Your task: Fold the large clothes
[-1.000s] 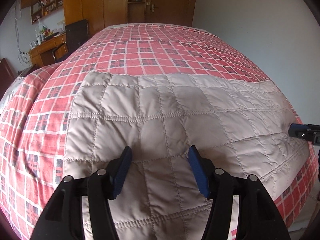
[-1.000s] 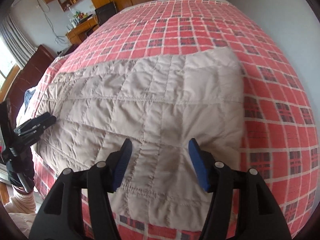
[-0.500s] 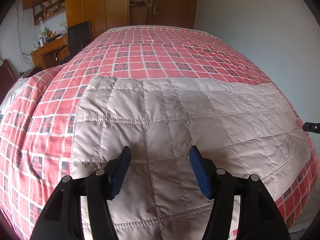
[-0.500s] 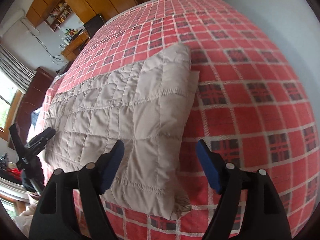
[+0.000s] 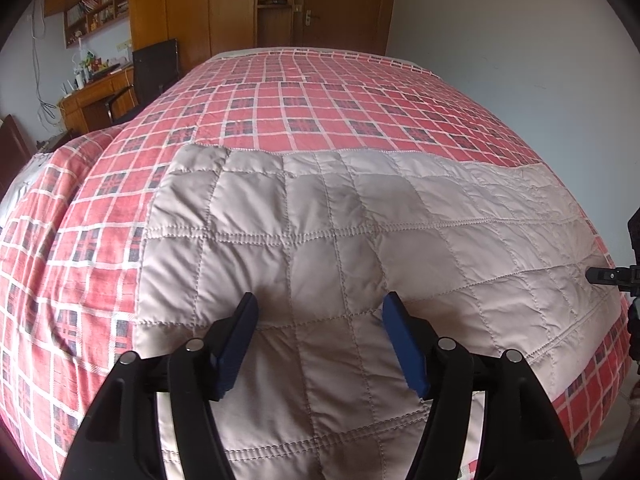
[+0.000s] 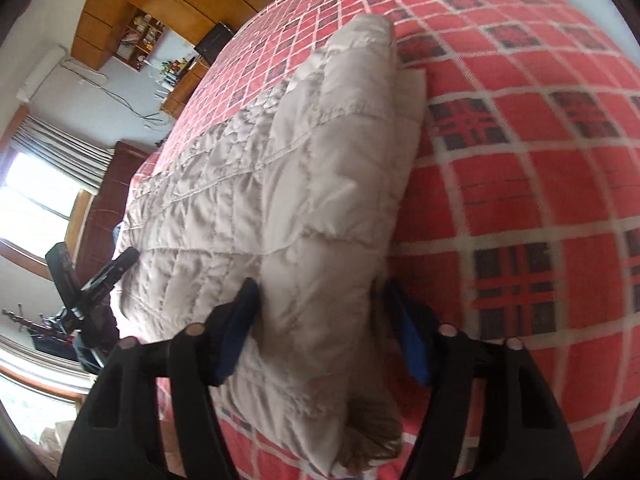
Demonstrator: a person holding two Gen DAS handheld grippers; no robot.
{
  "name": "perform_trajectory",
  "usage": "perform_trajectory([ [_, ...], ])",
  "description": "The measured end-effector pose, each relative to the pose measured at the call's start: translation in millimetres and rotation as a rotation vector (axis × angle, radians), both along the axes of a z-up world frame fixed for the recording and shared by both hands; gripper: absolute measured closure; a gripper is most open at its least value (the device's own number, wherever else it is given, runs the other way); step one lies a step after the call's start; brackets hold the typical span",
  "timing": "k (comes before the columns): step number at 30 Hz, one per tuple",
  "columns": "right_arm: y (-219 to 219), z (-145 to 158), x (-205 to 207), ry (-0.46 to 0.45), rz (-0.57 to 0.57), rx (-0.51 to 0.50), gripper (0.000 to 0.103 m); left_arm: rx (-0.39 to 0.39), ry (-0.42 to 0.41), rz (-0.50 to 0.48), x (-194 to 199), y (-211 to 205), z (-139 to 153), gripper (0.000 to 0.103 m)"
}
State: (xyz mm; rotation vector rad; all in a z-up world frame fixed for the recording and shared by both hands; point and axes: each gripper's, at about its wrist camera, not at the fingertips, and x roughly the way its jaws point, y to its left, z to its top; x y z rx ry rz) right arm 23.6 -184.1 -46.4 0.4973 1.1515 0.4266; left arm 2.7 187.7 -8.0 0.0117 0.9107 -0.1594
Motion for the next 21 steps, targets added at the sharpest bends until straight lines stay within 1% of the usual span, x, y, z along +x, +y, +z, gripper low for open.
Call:
perform_trajectory([
  [2, 3, -2, 1, 0.005, 0.012, 0.015, 0.042, 0.0, 0.001, -0.001, 0, 1, 0, 0.036],
  [5, 6, -5, 5, 0.015, 0.027, 0.048, 0.046, 0.0, 0.003, 0.0, 0, 0, 0, 0.036],
  [7, 4, -7, 7, 0.029, 0.027, 0.067, 0.052, 0.0, 0.003, -0.001, 0, 0, 0, 0.036],
  [9, 3, -6, 7, 0.036, 0.025, 0.081, 0.064, -0.001, 0.004, -0.002, 0, 0, 0, 0.036],
  [10, 3, -4, 7, 0.037, 0.023, 0.081, 0.067, -0.001, 0.006, -0.005, 0, 0, -1, 0.035],
  [12, 7, 5, 6, 0.029, 0.025, 0.06, 0.076, 0.0, 0.009, -0.009, 1, 0, -2, 0.035],
  [14, 10, 15, 6, 0.021, 0.024, 0.035, 0.08, -0.001, 0.012, -0.012, 1, 0, -3, 0.035],
  [21, 24, 49, 4, -0.014, 0.015, -0.022, 0.084, -0.009, 0.017, -0.027, 2, 4, -3, 0.035],
])
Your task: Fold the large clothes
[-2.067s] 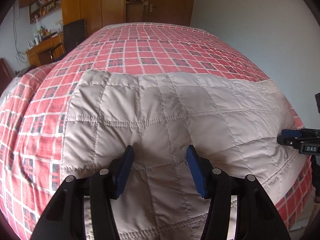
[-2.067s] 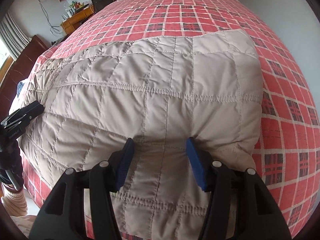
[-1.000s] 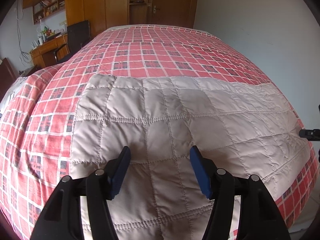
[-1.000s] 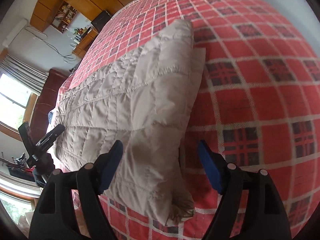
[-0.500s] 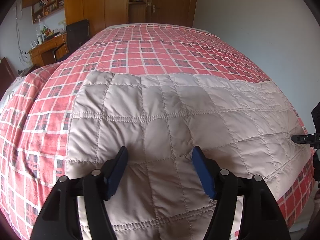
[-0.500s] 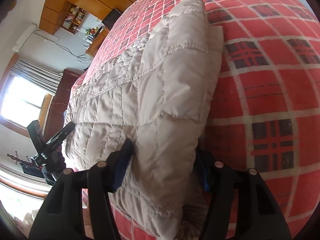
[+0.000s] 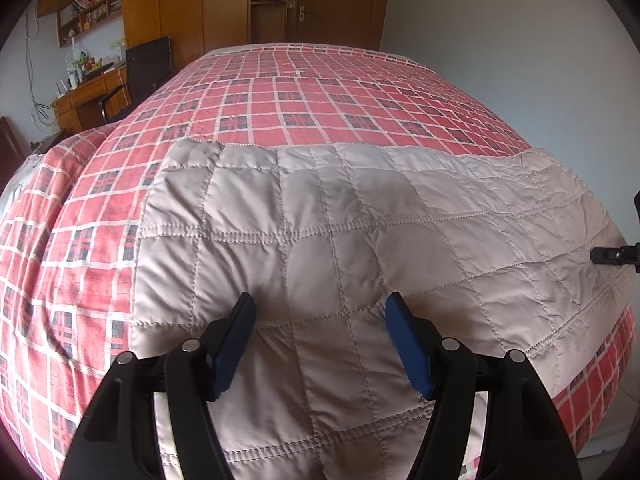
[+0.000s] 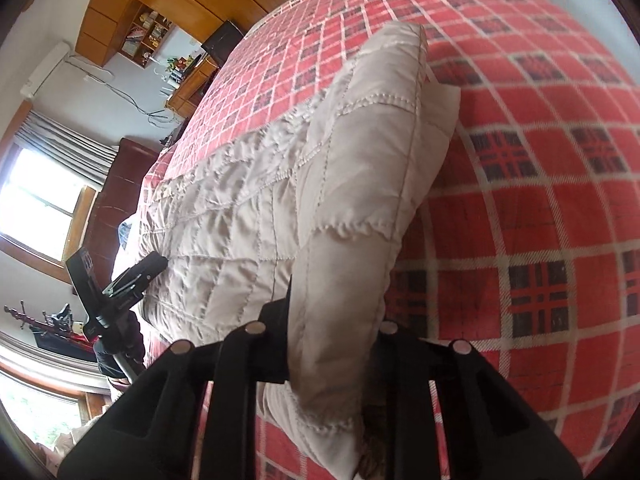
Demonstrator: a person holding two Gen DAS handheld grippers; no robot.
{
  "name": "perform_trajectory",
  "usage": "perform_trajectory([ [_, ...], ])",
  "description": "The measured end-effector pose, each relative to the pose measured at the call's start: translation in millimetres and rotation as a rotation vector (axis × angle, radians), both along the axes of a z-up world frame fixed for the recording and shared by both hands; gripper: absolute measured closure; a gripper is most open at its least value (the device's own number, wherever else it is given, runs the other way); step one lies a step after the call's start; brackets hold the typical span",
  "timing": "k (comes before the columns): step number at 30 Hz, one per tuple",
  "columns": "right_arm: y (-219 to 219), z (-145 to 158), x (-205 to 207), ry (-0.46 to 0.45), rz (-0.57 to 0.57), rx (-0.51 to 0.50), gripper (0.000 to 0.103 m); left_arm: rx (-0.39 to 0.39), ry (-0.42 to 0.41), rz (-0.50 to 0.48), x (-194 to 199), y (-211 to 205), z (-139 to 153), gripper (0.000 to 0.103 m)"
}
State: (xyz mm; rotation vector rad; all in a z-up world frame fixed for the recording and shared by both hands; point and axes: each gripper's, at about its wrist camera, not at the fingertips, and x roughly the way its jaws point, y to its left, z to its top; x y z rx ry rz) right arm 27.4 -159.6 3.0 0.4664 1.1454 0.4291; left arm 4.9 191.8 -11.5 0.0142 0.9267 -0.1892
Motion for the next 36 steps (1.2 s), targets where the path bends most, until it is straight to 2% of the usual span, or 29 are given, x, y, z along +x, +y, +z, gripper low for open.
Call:
perform_trajectory([
  [7, 17, 39, 4, -0.022, 0.015, -0.101, 0.084, -0.009, 0.003, -0.011, 1, 2, 0, 0.035],
  [12, 51, 73, 11, -0.049, 0.063, -0.197, 0.084, -0.015, 0.003, -0.017, 1, 3, -1, 0.034],
  [18, 95, 95, 15, -0.075, 0.128, -0.301, 0.084, -0.023, 0.007, -0.023, 2, 3, 0, 0.034],
  [21, 118, 100, 18, -0.089, 0.165, -0.349, 0.084, -0.025, 0.01, -0.025, 3, 4, 0, 0.034],
  [29, 167, 98, 25, -0.101, 0.264, -0.396, 0.083, -0.041, 0.021, -0.032, 4, 5, 1, 0.033],
  [33, 191, 95, 30, -0.103, 0.315, -0.405, 0.082, -0.076, 0.038, -0.038, 4, 10, 4, 0.033],
  [36, 205, 89, 33, -0.096, 0.343, -0.415, 0.081, -0.137, 0.06, -0.046, 4, 20, 9, 0.033],
])
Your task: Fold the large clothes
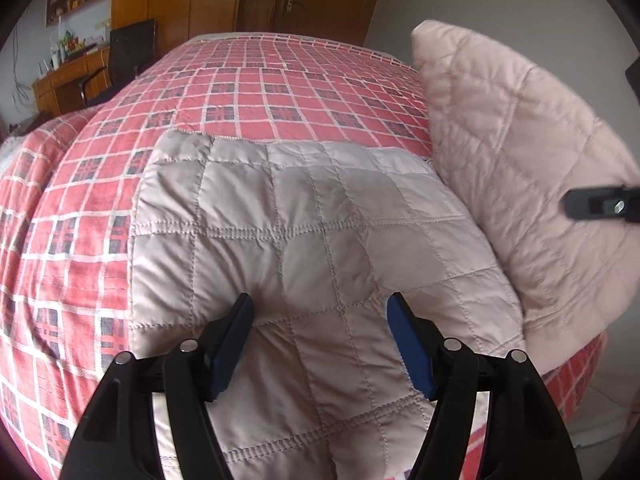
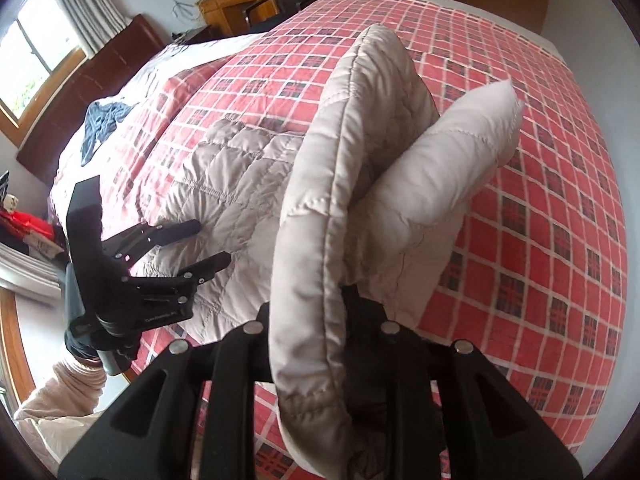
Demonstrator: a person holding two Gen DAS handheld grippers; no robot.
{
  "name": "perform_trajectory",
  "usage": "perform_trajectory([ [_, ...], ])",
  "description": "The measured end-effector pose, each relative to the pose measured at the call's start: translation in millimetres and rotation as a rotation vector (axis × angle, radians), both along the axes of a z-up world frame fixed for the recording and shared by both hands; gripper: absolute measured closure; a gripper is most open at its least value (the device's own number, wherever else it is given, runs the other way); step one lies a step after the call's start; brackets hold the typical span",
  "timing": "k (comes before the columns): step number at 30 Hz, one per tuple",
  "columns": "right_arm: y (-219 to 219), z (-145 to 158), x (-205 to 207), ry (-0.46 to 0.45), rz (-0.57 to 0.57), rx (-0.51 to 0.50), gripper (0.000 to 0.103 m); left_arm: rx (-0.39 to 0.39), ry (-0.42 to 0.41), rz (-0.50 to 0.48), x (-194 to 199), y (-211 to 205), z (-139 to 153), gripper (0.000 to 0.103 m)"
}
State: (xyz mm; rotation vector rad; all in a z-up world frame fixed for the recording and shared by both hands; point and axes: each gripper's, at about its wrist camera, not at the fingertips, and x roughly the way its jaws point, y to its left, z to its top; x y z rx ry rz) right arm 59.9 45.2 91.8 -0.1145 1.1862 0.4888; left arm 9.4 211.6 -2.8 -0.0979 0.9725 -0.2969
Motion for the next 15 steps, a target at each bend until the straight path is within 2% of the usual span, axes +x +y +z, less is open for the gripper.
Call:
perform_trajectory([
  [7, 31, -16, 2, 0.012, 0.064, -0.028, 0.075, -0.208, 0.039, 0.028, 11, 37, 19, 0.033],
  [11, 46, -26, 3, 0.028, 0.099, -0.002, 0.065, -0.343, 0.045, -0.002, 24, 45, 28, 0.033],
  [15, 55, -35, 1, 0.033, 0.136, 0.032, 0.055, -0.434, 0.084, -0.059, 46, 39, 25, 0.033],
])
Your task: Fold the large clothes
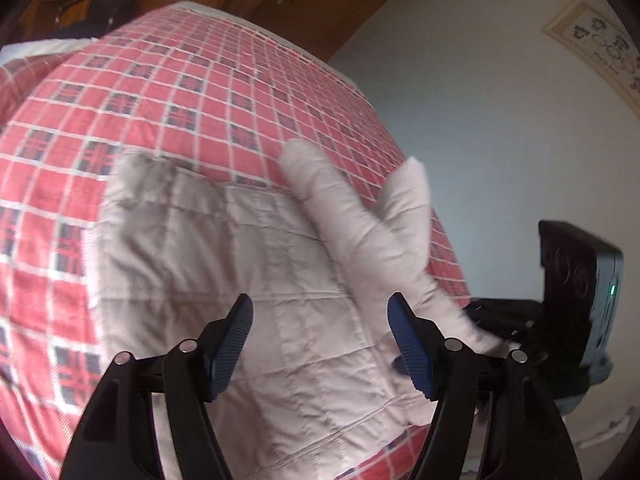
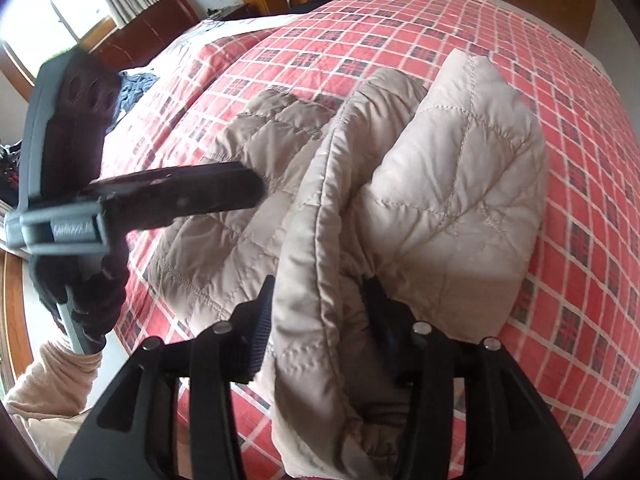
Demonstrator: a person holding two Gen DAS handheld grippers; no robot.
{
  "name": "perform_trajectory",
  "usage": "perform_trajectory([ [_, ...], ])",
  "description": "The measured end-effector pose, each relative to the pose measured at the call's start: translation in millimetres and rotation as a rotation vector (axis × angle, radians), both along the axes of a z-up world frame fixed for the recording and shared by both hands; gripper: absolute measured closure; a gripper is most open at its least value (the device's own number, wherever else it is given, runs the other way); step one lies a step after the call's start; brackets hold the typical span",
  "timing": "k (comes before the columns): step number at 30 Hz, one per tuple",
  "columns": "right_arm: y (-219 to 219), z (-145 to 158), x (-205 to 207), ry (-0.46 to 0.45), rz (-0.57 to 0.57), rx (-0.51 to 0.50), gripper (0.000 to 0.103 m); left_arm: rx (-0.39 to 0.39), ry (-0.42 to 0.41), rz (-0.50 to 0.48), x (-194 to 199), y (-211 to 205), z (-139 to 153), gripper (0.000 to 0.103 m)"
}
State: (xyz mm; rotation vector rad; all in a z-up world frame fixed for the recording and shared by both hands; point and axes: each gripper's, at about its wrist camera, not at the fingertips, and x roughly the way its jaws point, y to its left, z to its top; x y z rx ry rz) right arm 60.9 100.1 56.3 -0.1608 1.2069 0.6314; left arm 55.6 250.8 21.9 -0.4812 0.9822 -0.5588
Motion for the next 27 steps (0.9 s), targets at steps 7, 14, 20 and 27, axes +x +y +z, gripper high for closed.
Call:
perform_trajectory([
  [7, -1, -15, -3, 0.012, 0.031, 0.074, 0.051, -0.097, 0.041, -0.113, 32, -25, -12, 0.033],
  [14, -1, -21, -6, 0.019, 0.033, 0.113, 0.051, 0.038, 0.046, -0.143, 55, -58, -17, 0.03],
  [20, -9, -17, -9, 0.005, 0.032, 0.148, 0.048, 0.017, 0.089, -0.112, 68, -63, -31, 0.045],
  [27, -44, 15, -25, -0.013, 0.003, 0.247, 0.046, 0.007, 0.026, -0.126, 66, -78, -26, 0.081],
])
